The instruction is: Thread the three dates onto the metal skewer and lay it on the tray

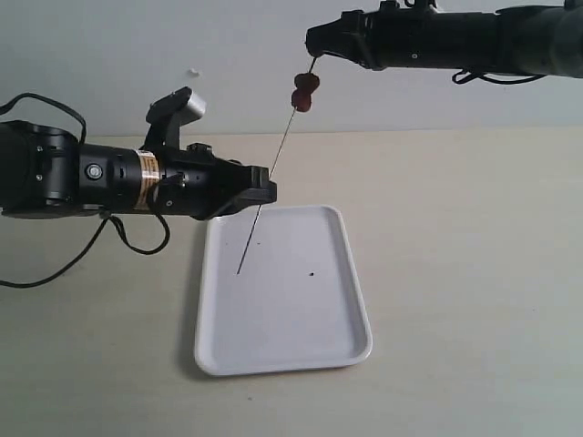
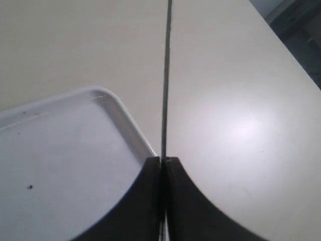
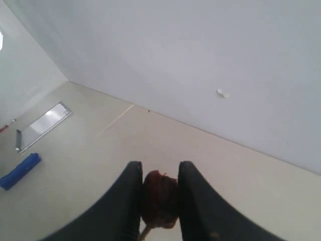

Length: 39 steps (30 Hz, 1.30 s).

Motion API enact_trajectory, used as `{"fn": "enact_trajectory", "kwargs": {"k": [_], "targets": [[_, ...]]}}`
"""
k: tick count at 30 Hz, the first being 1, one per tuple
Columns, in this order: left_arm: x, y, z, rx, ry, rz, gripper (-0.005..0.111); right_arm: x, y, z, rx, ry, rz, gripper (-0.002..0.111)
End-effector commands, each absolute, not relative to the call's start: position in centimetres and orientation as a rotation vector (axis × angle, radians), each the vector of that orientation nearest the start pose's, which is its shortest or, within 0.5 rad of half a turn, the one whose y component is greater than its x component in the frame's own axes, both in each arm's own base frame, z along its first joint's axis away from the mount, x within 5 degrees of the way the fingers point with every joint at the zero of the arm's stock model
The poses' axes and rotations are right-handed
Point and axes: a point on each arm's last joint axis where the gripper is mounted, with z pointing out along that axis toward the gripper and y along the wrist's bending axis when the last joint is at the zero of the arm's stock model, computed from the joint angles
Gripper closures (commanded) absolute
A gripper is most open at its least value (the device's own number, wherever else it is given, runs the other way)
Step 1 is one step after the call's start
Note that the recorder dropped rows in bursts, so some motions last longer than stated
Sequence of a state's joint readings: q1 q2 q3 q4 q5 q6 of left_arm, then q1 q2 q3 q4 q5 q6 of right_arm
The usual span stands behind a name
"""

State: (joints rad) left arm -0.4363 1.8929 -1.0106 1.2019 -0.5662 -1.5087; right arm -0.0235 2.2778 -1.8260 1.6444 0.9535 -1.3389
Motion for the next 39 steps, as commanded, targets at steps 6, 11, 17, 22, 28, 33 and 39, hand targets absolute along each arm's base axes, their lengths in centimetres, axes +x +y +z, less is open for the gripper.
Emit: {"fn": "enact_trajectory", "kwargs": {"k": [6,11,17,22,28,33,39], "targets": [[34.0,-20.1,18.0,0.247,2.105,-1.019,0.107,50.4,6.4,23.8,-0.381,1.798,1.136,0.084],[34.2,-20.4,18.6,0.349,2.052,-0.988,0.107,50.3,6.5,23.9,-0.394,1.792,1.153,0.084],[34.3,-20.5,18.9,0.496,1.975,-0.913,0.107,50.2,6.5,23.8,-0.399,1.796,1.146,0.084],[34.5,-20.4,19.0,0.541,1.933,-0.862,0.107,50.2,6.5,23.7,-0.418,1.800,1.134,0.084],[34.8,-20.3,19.3,0.538,1.888,-0.828,0.107,50.1,6.4,23.4,-0.469,1.826,1.097,0.084],[34.8,-20.4,19.5,0.544,1.865,-0.835,0.107,50.1,6.3,23.3,-0.473,1.828,1.091,0.084],[34.8,-20.4,19.5,0.562,1.857,-0.821,0.107,50.5,4.6,23.2,-0.415,1.842,1.036,0.084]]}}
